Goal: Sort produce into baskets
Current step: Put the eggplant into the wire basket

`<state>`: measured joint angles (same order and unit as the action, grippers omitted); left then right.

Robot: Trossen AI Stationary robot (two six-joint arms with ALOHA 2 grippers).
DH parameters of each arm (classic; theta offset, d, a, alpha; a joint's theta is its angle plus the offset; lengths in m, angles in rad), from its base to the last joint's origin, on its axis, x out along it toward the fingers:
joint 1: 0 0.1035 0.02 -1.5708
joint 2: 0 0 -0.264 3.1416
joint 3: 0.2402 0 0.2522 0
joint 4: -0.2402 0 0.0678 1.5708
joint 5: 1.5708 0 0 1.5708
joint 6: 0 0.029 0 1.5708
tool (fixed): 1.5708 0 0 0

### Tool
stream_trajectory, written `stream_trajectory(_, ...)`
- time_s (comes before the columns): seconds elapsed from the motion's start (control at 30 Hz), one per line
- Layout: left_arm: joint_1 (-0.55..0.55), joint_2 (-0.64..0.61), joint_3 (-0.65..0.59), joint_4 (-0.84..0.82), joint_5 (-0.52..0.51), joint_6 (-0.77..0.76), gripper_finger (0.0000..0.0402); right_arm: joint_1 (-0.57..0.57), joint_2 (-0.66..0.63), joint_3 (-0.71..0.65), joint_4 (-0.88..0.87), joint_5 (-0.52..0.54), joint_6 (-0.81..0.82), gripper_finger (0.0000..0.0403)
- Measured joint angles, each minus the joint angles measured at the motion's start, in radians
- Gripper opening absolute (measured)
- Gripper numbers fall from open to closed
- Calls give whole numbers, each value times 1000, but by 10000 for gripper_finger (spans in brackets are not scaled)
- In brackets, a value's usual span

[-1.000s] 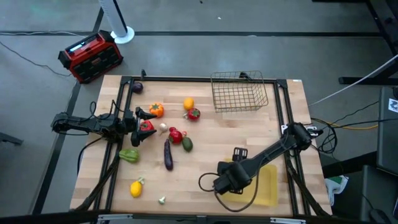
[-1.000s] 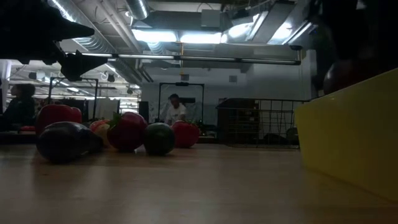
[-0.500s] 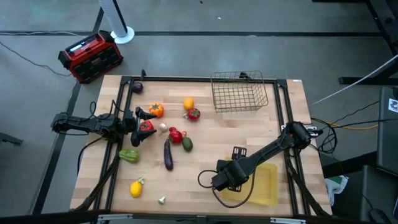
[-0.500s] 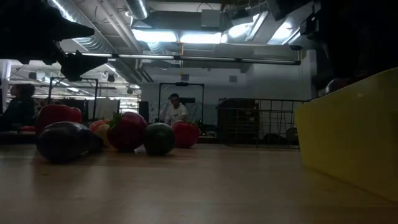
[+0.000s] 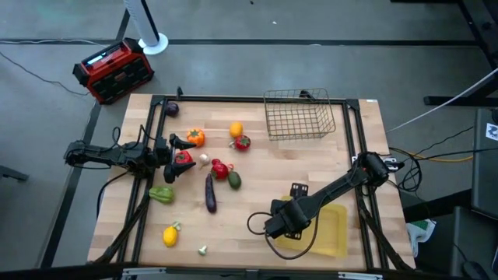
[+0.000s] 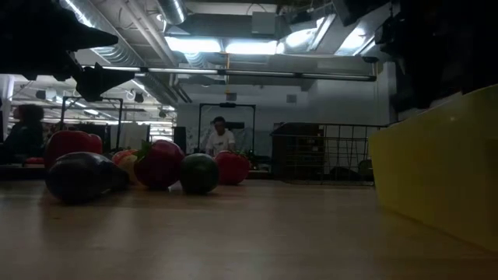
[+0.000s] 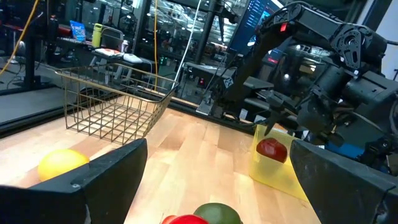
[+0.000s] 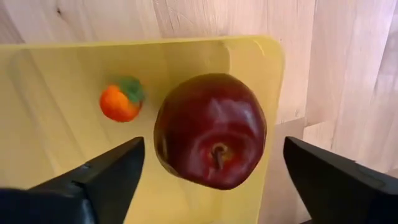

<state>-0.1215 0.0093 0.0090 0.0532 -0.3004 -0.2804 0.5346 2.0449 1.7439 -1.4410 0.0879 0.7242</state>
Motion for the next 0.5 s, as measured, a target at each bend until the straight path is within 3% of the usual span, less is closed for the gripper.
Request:
stream_trajectory(0.27,0,0,0,0,0,0,392,0,0,31,-84,3,5,381)
stream_trajectory(0.5,0,0,0,3,-4,-50,392,0,1,113,-131,90,2,376)
